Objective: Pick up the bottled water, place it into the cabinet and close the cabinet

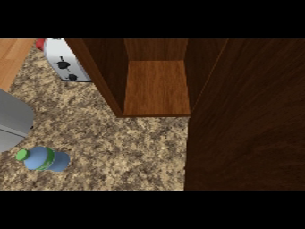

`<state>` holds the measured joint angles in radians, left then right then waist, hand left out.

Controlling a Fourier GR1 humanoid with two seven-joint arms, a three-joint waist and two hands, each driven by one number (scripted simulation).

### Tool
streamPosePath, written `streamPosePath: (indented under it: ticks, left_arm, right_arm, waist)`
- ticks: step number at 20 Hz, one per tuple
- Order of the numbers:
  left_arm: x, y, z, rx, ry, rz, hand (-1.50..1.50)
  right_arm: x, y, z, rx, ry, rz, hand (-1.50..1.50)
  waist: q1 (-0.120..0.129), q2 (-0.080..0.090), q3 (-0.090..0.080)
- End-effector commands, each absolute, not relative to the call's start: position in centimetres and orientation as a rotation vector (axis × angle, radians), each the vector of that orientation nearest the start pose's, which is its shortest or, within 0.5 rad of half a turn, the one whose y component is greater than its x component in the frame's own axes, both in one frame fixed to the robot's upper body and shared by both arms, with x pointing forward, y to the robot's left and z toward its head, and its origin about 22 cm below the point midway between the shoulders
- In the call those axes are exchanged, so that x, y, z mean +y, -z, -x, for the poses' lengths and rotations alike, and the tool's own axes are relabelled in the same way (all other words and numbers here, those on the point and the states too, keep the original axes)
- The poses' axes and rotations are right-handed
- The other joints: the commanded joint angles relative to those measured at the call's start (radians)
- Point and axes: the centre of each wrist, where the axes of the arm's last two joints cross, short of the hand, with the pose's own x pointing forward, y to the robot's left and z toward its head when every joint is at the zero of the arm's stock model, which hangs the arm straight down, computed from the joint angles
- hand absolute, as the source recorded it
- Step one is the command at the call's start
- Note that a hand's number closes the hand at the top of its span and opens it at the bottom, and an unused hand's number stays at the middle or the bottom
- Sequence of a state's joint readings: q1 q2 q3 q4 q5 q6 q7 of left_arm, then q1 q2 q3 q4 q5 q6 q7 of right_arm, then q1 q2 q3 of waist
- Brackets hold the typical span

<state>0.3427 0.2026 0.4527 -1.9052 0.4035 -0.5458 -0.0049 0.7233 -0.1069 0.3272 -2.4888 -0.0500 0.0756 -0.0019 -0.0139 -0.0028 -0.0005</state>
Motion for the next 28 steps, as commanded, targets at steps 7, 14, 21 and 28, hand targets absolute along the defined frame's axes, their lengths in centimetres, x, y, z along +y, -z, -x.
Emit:
streamPosePath:
  ticks: [7,14,21,28]
  left_arm:
    - [37.0,0.7,-16.6,-1.646,0.052,0.027,-1.50]
    - [39.7,5.6,-17.6,-1.643,-0.029,0.007,-1.50]
    - [40.6,10.5,-17.8,-1.633,-0.050,-0.046,-1.50]
    - [40.4,13.0,-17.3,-1.586,-0.048,0.172,-1.50]
  right_arm:
    - [-22.4,-13.8,-4.7,-1.848,-0.063,-0.138,-1.50]
    - [-22.5,-14.3,-3.6,-1.844,-0.057,-0.137,-1.50]
    - [-23.5,-13.6,-3.2,-1.849,-0.073,-0.160,-1.50]
    - [-22.1,-13.8,-2.7,-1.825,-0.054,-0.155,-1.50]
  waist:
    - [-0.006,0.000,0.000]
    - [-0.010,0.000,-0.001]
    - [-0.017,0.004,-0.002]
    - [-0.015,0.003,-0.003]
